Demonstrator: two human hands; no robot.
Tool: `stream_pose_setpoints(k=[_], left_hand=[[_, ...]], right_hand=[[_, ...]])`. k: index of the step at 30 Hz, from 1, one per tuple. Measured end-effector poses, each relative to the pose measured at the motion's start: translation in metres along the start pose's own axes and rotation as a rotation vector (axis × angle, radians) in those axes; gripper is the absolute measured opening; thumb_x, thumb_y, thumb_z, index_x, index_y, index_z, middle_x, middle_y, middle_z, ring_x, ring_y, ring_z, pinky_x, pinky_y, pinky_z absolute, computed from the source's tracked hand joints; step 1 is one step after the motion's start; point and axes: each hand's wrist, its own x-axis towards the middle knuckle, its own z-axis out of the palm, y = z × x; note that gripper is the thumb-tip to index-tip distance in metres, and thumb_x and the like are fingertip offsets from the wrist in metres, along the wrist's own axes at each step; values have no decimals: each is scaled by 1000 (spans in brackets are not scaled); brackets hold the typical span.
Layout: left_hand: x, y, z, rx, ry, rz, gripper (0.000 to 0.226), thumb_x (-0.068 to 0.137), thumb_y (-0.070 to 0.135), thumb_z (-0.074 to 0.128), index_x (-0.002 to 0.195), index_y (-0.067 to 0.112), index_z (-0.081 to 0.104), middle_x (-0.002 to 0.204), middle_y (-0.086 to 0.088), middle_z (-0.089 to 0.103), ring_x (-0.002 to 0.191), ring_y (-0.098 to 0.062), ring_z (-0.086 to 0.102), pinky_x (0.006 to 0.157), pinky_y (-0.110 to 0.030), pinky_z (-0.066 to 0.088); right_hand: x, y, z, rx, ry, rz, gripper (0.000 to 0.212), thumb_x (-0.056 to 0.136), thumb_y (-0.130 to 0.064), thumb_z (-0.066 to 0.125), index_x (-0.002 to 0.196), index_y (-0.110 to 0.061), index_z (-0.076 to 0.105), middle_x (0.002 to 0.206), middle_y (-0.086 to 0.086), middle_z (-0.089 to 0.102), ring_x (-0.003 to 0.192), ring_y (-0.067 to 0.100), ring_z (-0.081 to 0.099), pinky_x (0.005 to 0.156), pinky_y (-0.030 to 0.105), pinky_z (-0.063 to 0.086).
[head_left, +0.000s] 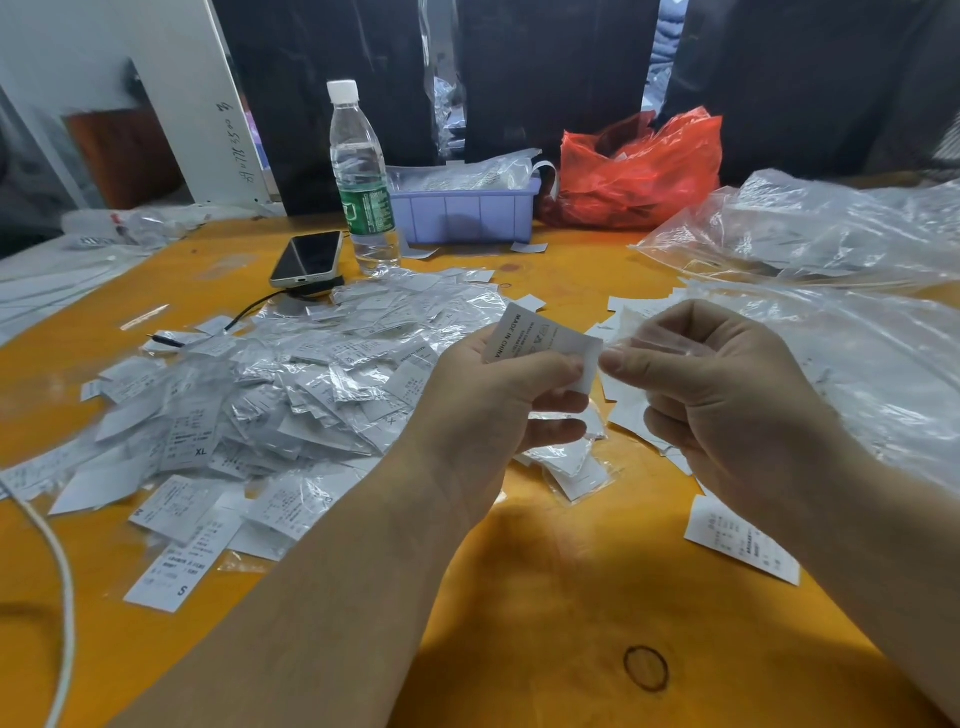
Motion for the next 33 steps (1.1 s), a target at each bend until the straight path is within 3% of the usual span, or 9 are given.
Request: stream_pose_setpoints(k=[6,10,14,18,21,24,33], left_hand=[[0,-1,-1,9,1,-1,15,84,0,66,98,6,64,77,-8,63,61,-14,65,51,-26,53],[0,-2,0,23,-17,-3,15,84,0,67,98,5,65,77,-8,64,61,-15,66,50,-26,53],[-1,-2,1,30,-28,0,17,84,0,67,100,4,64,79,-8,64,62,-15,66,51,-26,53],[-1,-1,1,30,-28,1,13,84,0,67,96,7,65,74,-4,65,62,-15,66,52,-26,53],[-1,-1,1,30,-21,2,14,84,0,67,96,7,65,74,-5,65,61,-14,66,51,-26,53],[0,-2,1,27,-9,6,13,84,0,67,95,7,66,76,-7,64,60,-15,66,51,-26,53],[1,-1,-2,21,17,1,15,84,1,67,97,7,65,78,-8,63,61,-15,66,52,-27,53]], right_hand=[[1,-1,0,47,46,14,30,61,-11,77,83,-14,58,77,13,50,35,5,27,34,18,28],[3,-1,-2,48,76,-22,25,64,-20,76,80,-13,57,69,10,60,37,6,24,34,18,26],[4,0,-3,46,82,-28,21,67,-20,76,73,-14,56,72,19,54,38,8,22,35,18,25],[4,0,-4,34,54,-30,23,68,-21,76,73,-12,55,62,11,55,37,8,21,34,19,24],[4,0,-4,0,43,-31,26,70,-24,74,80,-5,58,45,0,41,38,9,18,34,19,23],[2,-1,-3,-5,37,-33,27,70,-28,73,78,-4,64,43,-2,26,40,11,14,35,20,23],[1,-1,-3,-4,-5,-32,29,75,-30,69,79,-2,69,48,2,21,43,12,13,36,19,23]])
